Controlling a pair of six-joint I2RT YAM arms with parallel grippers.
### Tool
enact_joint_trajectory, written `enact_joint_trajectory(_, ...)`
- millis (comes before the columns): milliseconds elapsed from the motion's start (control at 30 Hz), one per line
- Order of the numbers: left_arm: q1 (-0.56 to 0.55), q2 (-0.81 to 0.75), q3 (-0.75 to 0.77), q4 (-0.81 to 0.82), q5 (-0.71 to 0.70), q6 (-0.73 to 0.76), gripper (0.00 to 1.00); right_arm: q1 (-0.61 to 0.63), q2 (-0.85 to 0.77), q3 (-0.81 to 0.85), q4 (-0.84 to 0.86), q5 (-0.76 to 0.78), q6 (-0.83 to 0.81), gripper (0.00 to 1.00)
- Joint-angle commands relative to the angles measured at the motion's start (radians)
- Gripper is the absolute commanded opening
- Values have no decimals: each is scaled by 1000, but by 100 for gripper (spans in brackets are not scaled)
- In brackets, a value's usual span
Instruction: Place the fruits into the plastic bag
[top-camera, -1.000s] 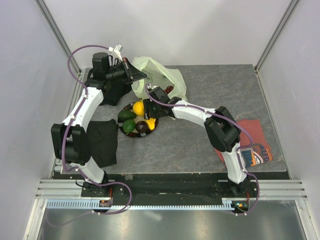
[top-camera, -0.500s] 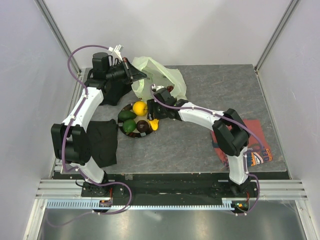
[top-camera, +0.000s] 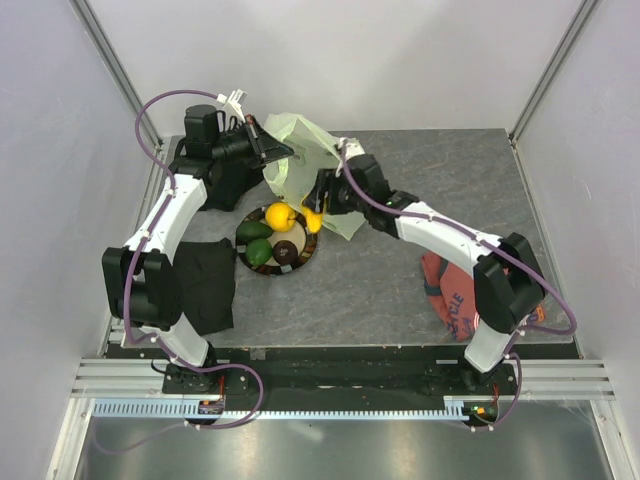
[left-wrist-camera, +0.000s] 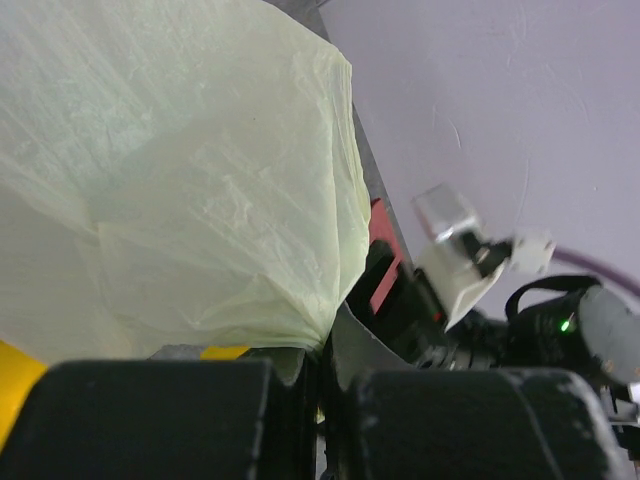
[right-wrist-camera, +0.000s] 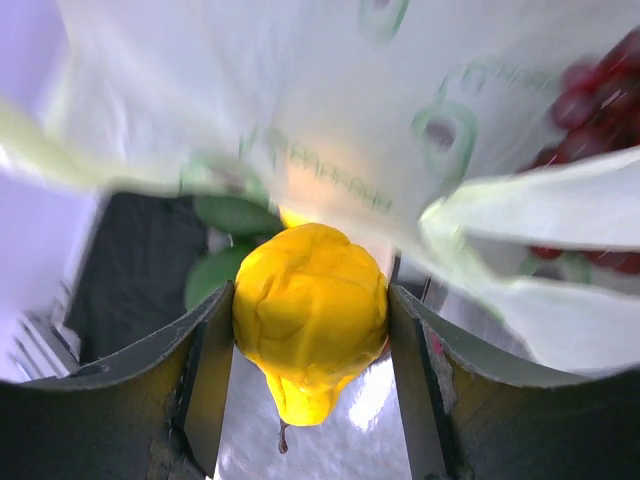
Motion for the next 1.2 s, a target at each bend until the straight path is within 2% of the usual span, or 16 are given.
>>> enact_joint_trajectory(0, 0, -24, 19, 15, 11, 22, 1, -71, -40, 26, 138, -58, 145, 24)
enact_joint_trajectory(200, -5, -42, -2, 18, 12, 11, 2, -82, 50, 128, 130, -6, 168, 24)
enact_joint_trajectory(267, -6, -51, -15, 18, 12, 10, 2, -74, 76, 179, 92, 60, 166, 23)
enact_joint_trajectory(300, -5, -54, -18, 19, 14, 10, 2, -71, 84, 191, 93, 139, 154, 23)
enact_joint_trajectory(567, -25, -62, -12, 27, 15, -9, 2, 1, 170, 300, 92, 398, -31, 22)
enact_joint_trajectory(733, -37, -70, -21, 27, 14, -9, 1, 56, 233, 314, 162, 577, -125, 23)
enact_joint_trajectory(967, -39, -86, -36, 29, 14, -6, 1, 59, 348, 397, 156, 632, -163, 25)
enact_joint_trajectory(1167, -39, -85, -35, 29, 15, -7, 1, 56, 469, 530, 92, 695, -188, 27)
